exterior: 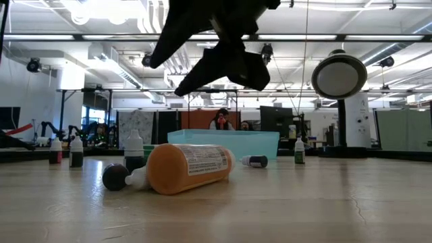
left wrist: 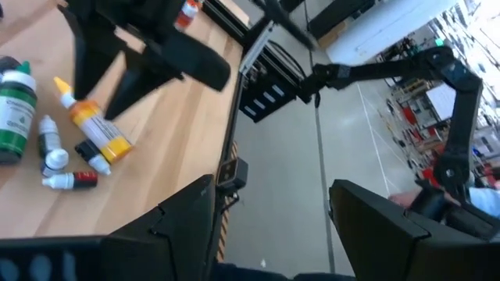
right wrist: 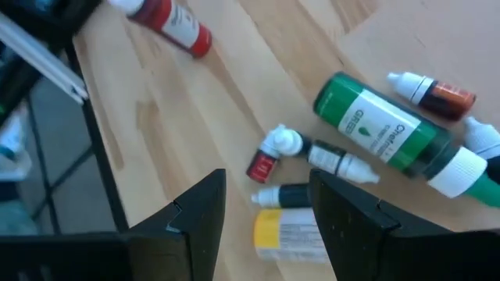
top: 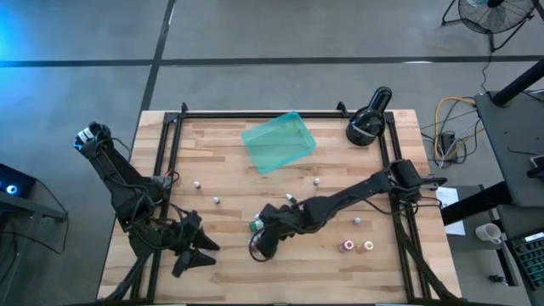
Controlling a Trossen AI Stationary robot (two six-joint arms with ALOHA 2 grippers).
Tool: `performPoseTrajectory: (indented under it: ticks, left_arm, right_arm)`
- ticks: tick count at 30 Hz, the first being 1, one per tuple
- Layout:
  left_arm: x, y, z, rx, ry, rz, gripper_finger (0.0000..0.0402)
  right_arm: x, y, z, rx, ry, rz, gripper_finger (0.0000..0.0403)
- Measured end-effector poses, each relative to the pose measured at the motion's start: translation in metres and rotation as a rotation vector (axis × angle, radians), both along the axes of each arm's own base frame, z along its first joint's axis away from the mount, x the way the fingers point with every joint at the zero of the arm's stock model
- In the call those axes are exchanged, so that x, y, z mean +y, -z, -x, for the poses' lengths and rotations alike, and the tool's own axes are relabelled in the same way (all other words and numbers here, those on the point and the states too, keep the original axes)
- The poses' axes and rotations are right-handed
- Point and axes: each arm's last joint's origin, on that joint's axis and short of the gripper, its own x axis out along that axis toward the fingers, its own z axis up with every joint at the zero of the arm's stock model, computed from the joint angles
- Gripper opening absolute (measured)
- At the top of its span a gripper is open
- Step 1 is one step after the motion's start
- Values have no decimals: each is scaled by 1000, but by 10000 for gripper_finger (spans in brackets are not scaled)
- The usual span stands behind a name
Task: Pick & Place food coloring
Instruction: Adjust the orange big food coloring bottle
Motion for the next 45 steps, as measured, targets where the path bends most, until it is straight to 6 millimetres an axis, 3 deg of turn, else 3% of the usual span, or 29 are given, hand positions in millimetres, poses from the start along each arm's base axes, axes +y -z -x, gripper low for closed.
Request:
performPoseTrajectory:
  ticks: [4, 9, 15, 19, 28, 34, 39, 45]
  left_arm:
    - [-1, 0, 1, 19, 47, 20, 225]
    - [-2, 1, 1, 25, 61, 17, 225]
    - [-2, 0, 1, 26, 50, 39, 225]
    - [0, -1, 0, -2, -46, 48, 225]
    - [4, -2, -2, -27, -226, 107, 225]
    - [5, -3, -2, -31, -259, 124, 225]
    - [5, -3, -2, -41, -245, 85, 225]
    - [5, -2, -2, -46, -245, 70, 225]
  right_arm:
    - [0, -2, -3, -19, 69, -78, 178]
    - [6, -3, -2, -39, 13, -49, 178]
    - [11, -13, -2, -98, -385, 194, 178]
    - [10, -19, 0, -104, -633, 390, 178]
    - [8, -19, 7, -15, -752, 465, 178]
    - [7, -21, 6, 14, -598, 401, 178]
    - [5, -14, 10, 40, -703, 461, 178]
    - [2, 10, 18, 150, -1015, 654, 178]
